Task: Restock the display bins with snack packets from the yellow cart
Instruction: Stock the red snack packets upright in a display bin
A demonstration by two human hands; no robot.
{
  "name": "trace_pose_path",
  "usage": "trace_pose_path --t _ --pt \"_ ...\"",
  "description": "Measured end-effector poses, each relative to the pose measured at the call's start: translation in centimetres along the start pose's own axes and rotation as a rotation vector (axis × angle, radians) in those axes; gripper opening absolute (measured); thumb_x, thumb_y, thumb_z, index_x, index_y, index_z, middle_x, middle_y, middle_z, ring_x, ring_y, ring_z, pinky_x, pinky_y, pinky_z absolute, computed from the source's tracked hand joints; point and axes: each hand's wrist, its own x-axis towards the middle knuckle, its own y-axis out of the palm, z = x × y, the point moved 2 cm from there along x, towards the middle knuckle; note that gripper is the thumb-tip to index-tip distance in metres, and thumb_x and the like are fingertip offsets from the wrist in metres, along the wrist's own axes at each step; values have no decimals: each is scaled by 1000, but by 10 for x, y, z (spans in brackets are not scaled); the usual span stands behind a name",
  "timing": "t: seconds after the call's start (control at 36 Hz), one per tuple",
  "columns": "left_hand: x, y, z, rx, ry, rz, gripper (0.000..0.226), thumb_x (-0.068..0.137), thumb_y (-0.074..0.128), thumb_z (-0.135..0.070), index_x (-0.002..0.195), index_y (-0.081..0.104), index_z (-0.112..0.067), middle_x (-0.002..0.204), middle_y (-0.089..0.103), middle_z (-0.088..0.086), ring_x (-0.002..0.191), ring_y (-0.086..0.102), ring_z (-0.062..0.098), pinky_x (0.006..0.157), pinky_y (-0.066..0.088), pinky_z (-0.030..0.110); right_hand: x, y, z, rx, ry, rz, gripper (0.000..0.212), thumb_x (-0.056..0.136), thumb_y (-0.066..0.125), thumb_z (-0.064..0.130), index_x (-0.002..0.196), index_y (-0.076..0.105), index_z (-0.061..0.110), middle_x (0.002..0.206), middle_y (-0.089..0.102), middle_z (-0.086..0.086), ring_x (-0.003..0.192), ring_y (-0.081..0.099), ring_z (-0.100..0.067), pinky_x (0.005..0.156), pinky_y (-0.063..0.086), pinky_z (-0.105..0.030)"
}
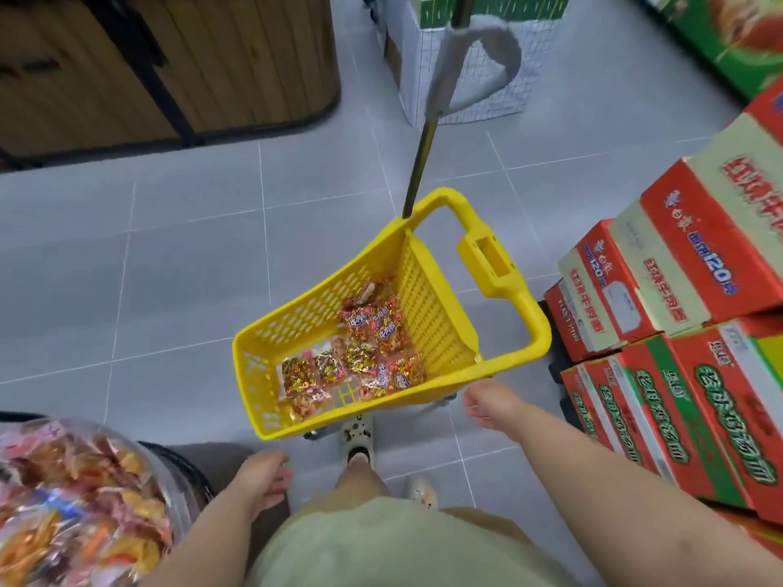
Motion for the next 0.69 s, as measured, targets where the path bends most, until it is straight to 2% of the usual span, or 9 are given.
trace_pose_path --t 0.08,0.19,0.25,0.31,0.42,0.47,0.56,0.69 --pt "14 -2 -41 37 36 12 14 98 48 -17 104 54 -7 79 56 12 65 49 21 61 39 28 13 9 10 -11 28 -7 9 93 48 19 85 52 20 78 52 0 67 52 -11 64 39 -24" --pt "30 -8 -95 110 90 57 16 99 47 -18 104 54 -5 81 56 11 65 48 22 62 39 28 24 21 24 28 86 -42 17 92 47 11 76 47 16 72 49 -3 58 48 -12 55 34 -22" --pt "39 -13 -119 143 99 72 12 98 49 -17 94 55 -7 79 55 10 66 49 21 65 39 29 31 28 35 65 100 -36 23 93 46 10 71 45 16 68 47 -3 56 44 -12 53 32 -21" --pt "51 -16 -141 176 110 64 15 97 48 -16 85 54 -9 76 56 9 66 51 22 70 40 29 38 34 48 72 112 -34 21 93 48 13 73 46 16 70 49 -3 59 47 -13 54 35 -21" --pt "71 -21 -177 197 139 65 16 97 48 -13 82 52 -11 70 57 10 59 51 20 57 38 24 54 44 86 80 98 4 17 93 49 15 76 48 17 73 51 -1 63 51 -13 57 37 -23" --pt "80 -21 -188 203 151 49 18 96 51 -14 78 52 -11 67 56 8 56 48 19 54 35 24 64 48 104 68 82 21 17 93 50 16 77 49 16 73 52 -2 65 52 -13 60 39 -24" --pt "94 -19 -195 204 162 40 20 96 53 -16 75 54 -13 67 59 7 57 49 19 55 36 25 90 55 126 37 42 51 22 93 50 7 72 47 15 70 46 -7 58 44 -15 54 31 -23" --pt "118 -9 -184 198 105 62 19 97 46 -22 85 56 -13 82 62 8 73 57 23 63 43 27 140 71 142 -138 37 65 17 92 48 8 77 53 15 74 51 -7 63 44 -17 58 31 -26"
